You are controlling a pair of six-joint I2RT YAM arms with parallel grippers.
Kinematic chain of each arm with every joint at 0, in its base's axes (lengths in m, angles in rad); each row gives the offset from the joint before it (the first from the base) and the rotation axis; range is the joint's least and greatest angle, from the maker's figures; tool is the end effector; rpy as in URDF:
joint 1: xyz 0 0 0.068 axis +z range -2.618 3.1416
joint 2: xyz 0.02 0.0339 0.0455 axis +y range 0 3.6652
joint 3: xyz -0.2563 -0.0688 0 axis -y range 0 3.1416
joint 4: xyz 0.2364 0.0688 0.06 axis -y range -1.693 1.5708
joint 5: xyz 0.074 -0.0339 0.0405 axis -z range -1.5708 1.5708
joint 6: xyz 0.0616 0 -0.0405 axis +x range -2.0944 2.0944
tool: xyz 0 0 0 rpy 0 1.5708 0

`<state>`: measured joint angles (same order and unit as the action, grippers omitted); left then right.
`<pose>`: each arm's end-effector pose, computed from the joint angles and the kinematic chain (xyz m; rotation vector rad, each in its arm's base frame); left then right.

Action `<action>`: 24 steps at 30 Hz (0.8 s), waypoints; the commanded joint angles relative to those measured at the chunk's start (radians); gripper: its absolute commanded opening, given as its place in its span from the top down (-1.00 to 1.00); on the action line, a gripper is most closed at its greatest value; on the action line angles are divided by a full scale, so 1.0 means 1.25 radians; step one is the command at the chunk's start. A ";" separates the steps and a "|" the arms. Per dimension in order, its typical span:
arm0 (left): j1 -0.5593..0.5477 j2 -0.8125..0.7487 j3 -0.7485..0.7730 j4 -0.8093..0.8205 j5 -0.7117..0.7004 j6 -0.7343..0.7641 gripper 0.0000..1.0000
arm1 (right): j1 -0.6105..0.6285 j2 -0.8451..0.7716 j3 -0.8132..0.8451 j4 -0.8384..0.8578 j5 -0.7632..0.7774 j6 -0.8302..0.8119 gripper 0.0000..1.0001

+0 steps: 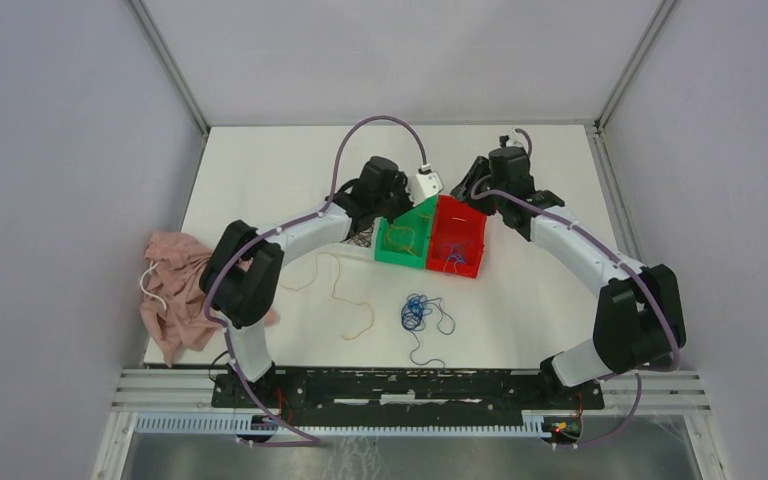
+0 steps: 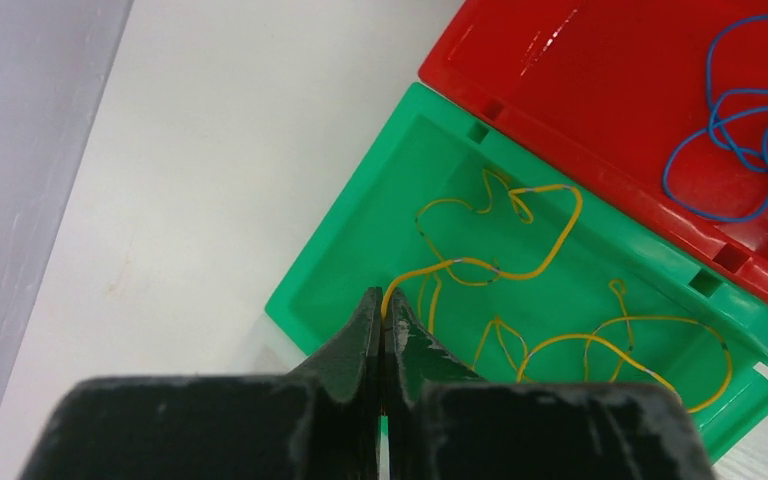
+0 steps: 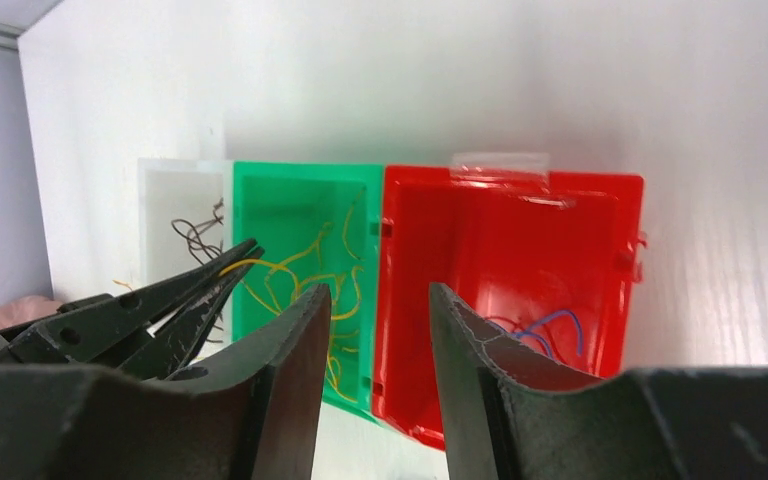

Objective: Untangle the cables

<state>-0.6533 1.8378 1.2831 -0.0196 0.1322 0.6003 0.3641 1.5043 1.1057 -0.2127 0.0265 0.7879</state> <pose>0.3394 -0.2700 0.2138 1.3195 1.6904 -0.1727 0.3324 0.1249 0.2550 0.4886 2.1972 0.6128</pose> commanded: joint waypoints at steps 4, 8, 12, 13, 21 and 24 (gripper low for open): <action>-0.017 0.016 -0.012 0.022 -0.031 0.081 0.94 | -0.043 -0.085 -0.049 -0.028 -0.020 0.014 0.05; -0.027 0.034 -0.020 0.045 -0.039 0.092 0.94 | -0.085 -0.160 -0.073 -0.059 -0.021 0.012 0.05; -0.028 0.064 -0.024 0.073 -0.042 0.096 0.94 | -0.140 -0.248 -0.105 -0.072 -0.039 0.019 0.05; -0.028 0.071 -0.027 0.082 -0.043 0.103 0.94 | -0.150 -0.263 -0.110 -0.076 -0.045 0.020 0.04; -0.028 0.108 -0.085 0.167 -0.070 0.202 0.94 | -0.195 -0.309 -0.129 -0.111 -0.073 0.014 0.04; -0.028 0.120 -0.089 0.171 -0.080 0.214 0.94 | -0.198 -0.312 -0.131 -0.113 -0.082 0.014 0.04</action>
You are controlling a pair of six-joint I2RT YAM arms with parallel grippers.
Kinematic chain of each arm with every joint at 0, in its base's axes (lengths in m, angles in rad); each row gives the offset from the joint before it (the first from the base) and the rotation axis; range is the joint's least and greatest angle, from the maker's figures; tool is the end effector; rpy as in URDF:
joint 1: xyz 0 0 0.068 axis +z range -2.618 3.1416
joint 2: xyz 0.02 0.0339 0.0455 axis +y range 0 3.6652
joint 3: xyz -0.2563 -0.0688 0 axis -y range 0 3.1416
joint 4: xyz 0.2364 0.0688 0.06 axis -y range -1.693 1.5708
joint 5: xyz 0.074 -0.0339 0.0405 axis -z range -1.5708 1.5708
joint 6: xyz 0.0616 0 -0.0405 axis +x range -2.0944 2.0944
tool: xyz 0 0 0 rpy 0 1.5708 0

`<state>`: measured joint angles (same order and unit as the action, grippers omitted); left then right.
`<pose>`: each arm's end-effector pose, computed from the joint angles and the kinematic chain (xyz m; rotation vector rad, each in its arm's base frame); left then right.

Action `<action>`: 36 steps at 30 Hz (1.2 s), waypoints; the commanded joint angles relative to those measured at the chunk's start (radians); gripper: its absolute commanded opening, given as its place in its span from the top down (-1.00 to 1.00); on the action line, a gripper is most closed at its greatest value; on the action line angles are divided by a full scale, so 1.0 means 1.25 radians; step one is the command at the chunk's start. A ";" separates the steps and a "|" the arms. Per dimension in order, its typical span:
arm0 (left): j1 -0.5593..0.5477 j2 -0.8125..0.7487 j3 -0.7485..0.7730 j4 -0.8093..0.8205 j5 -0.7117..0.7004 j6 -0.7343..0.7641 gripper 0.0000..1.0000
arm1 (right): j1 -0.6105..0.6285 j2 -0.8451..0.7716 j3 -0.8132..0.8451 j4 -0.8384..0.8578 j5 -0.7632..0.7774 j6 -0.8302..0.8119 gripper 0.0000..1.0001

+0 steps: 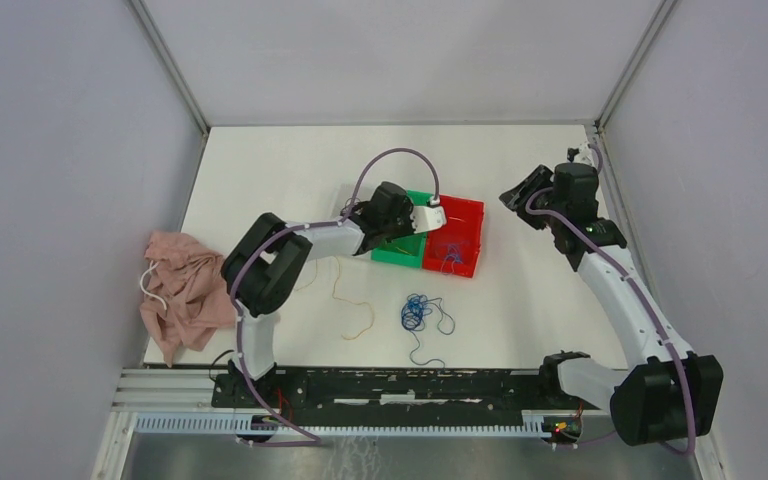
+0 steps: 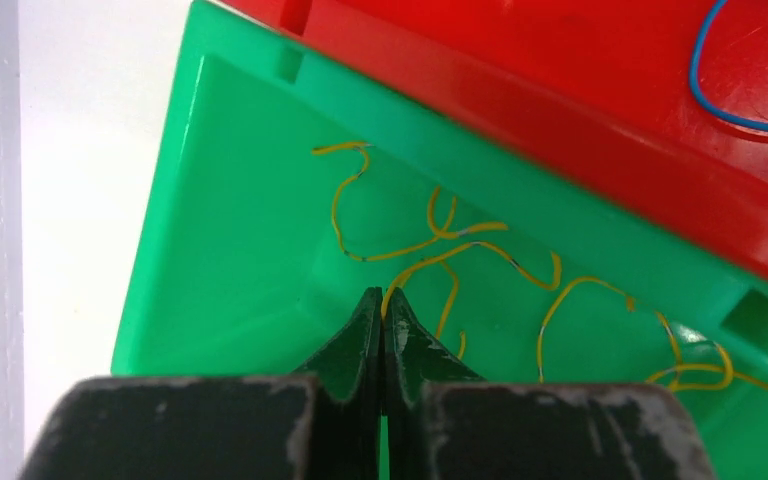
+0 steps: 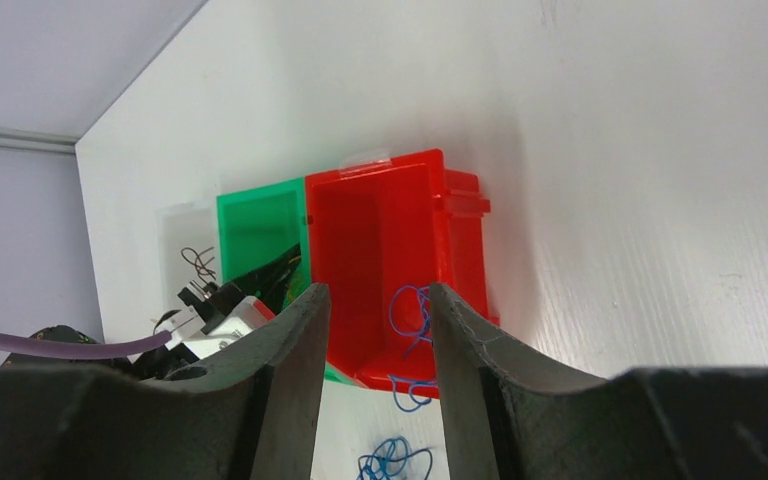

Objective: Untangle the cables

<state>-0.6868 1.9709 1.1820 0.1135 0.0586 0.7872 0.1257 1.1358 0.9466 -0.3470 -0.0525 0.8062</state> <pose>0.3339 -0.2784 0.1394 1.5319 1.6409 -0.0116 0.2694 0.0373 0.2912 0.6925 2.0531 0.6046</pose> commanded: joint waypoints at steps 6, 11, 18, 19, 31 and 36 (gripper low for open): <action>-0.001 0.016 0.021 0.048 -0.001 0.023 0.56 | -0.009 -0.023 0.008 -0.016 -0.025 -0.005 0.04; 0.002 -0.015 0.135 -0.080 0.095 -0.037 -0.07 | -0.010 -0.027 0.028 -0.029 -0.022 -0.012 0.04; 0.009 -0.029 0.276 -0.306 0.189 -0.009 -0.57 | -0.010 -0.039 0.035 -0.052 -0.022 -0.027 0.03; 0.013 -0.031 0.285 -0.327 0.194 -0.003 -0.64 | -0.010 -0.042 0.036 -0.056 -0.020 -0.029 0.03; 0.048 -0.071 0.323 -0.495 0.224 0.050 -0.79 | -0.011 -0.033 0.030 -0.055 -0.075 -0.024 0.01; 0.087 -0.090 0.390 -0.568 0.324 0.026 -0.99 | -0.011 -0.032 0.017 -0.032 -0.085 -0.021 -0.03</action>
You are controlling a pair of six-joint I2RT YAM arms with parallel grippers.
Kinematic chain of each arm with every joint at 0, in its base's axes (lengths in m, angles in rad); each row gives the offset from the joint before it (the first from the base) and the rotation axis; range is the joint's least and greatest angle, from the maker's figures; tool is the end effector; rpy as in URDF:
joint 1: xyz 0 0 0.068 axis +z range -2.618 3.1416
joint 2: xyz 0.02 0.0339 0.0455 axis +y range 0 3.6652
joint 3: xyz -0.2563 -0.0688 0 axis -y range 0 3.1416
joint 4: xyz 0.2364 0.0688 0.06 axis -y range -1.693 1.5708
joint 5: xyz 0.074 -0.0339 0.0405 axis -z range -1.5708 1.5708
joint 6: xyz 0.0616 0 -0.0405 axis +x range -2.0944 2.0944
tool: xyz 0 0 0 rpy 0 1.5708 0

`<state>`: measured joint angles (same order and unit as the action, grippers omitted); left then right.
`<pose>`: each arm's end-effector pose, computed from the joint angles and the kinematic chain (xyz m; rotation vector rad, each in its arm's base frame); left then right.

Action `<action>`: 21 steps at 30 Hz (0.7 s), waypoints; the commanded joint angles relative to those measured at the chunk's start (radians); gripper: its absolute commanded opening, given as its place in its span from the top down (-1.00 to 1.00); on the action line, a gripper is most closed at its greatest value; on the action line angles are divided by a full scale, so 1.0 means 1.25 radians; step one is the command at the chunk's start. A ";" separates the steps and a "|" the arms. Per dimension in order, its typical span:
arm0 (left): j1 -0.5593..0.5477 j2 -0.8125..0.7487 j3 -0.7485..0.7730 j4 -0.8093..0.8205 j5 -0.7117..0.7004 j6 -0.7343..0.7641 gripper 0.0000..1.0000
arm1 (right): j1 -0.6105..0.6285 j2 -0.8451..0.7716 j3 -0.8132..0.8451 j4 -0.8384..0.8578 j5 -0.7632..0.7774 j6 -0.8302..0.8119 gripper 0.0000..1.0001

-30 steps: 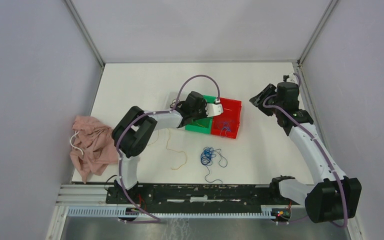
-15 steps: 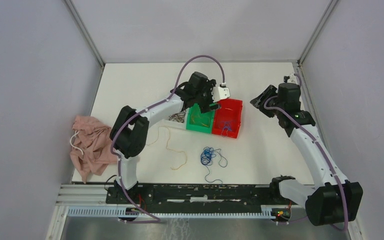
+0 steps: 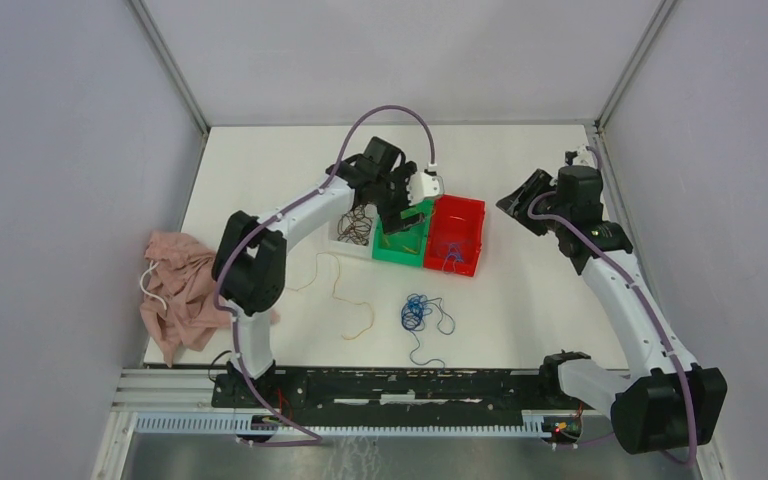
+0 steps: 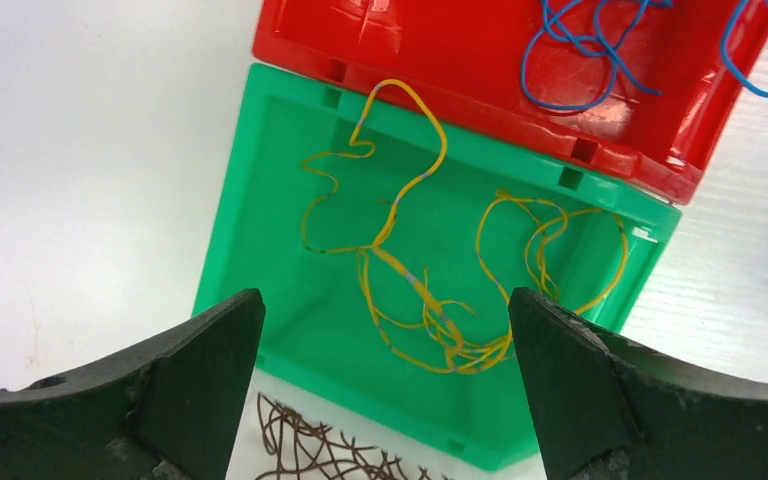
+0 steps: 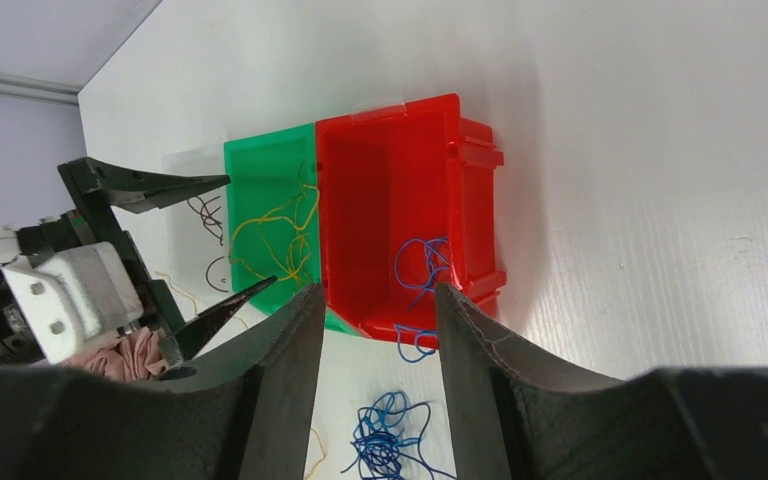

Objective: Untangle the cables

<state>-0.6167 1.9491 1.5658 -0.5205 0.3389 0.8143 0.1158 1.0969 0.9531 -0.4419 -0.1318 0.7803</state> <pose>0.3455 -0.2701 0.2151 1.7013 1.7381 -0.3304 0.2555 0.0379 0.2924 0.6510 2.1281 0.6494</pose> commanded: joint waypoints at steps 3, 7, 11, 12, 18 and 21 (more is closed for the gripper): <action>0.068 -0.092 0.140 -0.129 0.179 -0.016 -0.99 | -0.002 0.013 0.022 0.047 -0.030 -0.005 -0.04; 0.127 -0.139 0.169 -0.271 0.237 0.068 -0.99 | 0.003 0.029 0.024 0.067 -0.042 -0.004 -0.09; 0.188 -0.210 0.092 -0.389 0.219 0.148 -0.98 | 0.033 0.043 0.025 0.083 -0.031 -0.012 -0.22; 0.197 -0.239 0.043 -0.383 0.194 0.143 -0.99 | 0.044 0.046 0.027 0.083 -0.024 -0.017 -0.26; 0.218 -0.446 -0.292 -0.207 0.067 0.024 -0.92 | 0.105 0.058 0.035 0.091 0.011 -0.030 -0.36; 0.219 -0.494 -0.388 -0.155 0.046 -0.043 -0.82 | 0.128 0.057 0.035 0.090 0.024 -0.032 -0.37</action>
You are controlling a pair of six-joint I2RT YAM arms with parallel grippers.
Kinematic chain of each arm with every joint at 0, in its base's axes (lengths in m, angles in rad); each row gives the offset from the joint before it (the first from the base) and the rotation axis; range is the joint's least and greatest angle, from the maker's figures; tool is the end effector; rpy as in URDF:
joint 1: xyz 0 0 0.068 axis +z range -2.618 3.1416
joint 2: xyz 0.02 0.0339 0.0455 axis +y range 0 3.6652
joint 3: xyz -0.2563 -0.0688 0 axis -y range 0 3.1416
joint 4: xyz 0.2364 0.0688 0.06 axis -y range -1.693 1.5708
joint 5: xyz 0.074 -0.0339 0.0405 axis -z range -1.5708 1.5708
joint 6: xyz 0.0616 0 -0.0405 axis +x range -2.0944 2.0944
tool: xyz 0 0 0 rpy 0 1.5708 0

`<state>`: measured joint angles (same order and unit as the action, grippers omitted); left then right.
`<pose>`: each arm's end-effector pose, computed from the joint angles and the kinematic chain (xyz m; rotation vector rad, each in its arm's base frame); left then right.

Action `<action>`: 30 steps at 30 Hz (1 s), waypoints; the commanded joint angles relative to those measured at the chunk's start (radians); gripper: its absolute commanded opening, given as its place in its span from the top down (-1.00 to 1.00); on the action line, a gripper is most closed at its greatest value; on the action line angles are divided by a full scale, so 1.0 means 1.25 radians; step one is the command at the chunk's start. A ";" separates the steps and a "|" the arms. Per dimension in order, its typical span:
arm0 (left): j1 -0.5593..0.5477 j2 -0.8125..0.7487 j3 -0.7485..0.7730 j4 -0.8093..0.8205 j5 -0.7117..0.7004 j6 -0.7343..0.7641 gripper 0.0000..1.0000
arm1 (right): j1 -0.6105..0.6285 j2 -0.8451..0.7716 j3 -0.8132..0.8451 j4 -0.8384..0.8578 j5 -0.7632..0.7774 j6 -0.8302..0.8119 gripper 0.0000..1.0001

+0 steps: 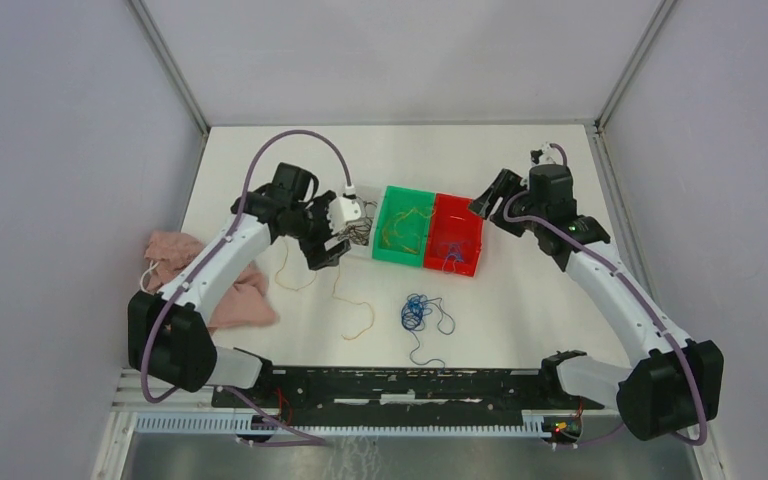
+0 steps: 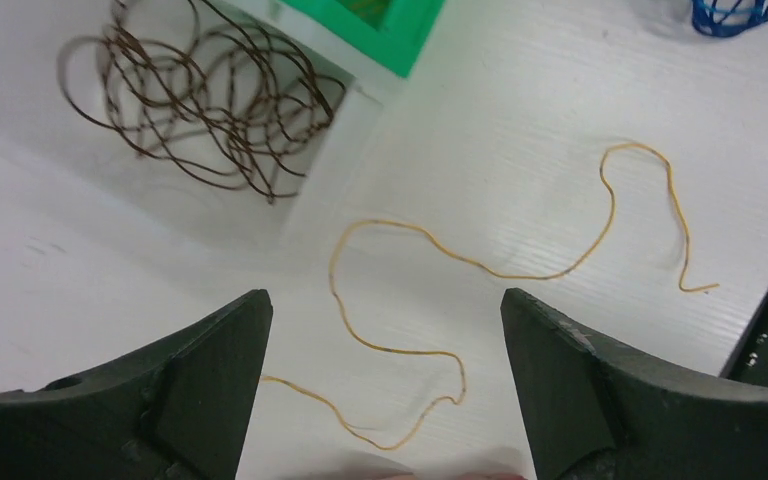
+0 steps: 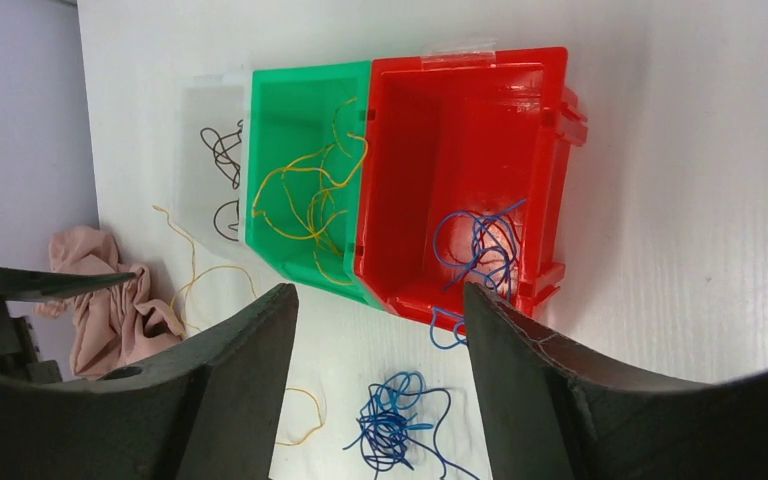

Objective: Untangle the cables

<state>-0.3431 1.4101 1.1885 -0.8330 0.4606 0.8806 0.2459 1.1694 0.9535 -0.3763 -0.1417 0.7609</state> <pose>0.2606 -0.1222 0.2607 1.5633 1.9584 -0.3900 0.2652 0.0755 0.2820 0.4903 2.1952 0.7171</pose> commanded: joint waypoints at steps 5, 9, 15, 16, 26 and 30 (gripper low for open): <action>0.007 -0.098 -0.210 0.235 -0.174 -0.125 -0.67 | 0.054 -0.015 0.028 0.037 0.043 -0.022 -0.37; 0.017 -0.079 -0.238 0.290 -0.216 -0.126 -0.57 | 0.069 -0.030 0.015 0.037 0.042 -0.023 -0.35; 0.025 -0.032 -0.252 0.323 -0.216 -0.151 -0.31 | 0.080 -0.050 -0.002 0.045 0.033 -0.023 -0.24; 0.026 -0.026 -0.251 0.323 -0.213 -0.153 -0.20 | 0.082 -0.054 -0.005 0.048 0.031 -0.025 -0.23; 0.033 -0.033 -0.206 0.180 -0.084 -0.144 0.17 | 0.083 -0.069 -0.007 0.089 -0.017 -0.050 -0.29; 0.034 -0.053 -0.182 0.138 -0.078 -0.132 -0.31 | 0.083 -0.074 -0.006 0.095 -0.029 -0.056 -0.34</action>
<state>-0.3069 1.3911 0.8932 -0.5953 0.3050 0.7300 0.3450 1.1088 0.9417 -0.3229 -0.1520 0.7162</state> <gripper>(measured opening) 0.580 0.663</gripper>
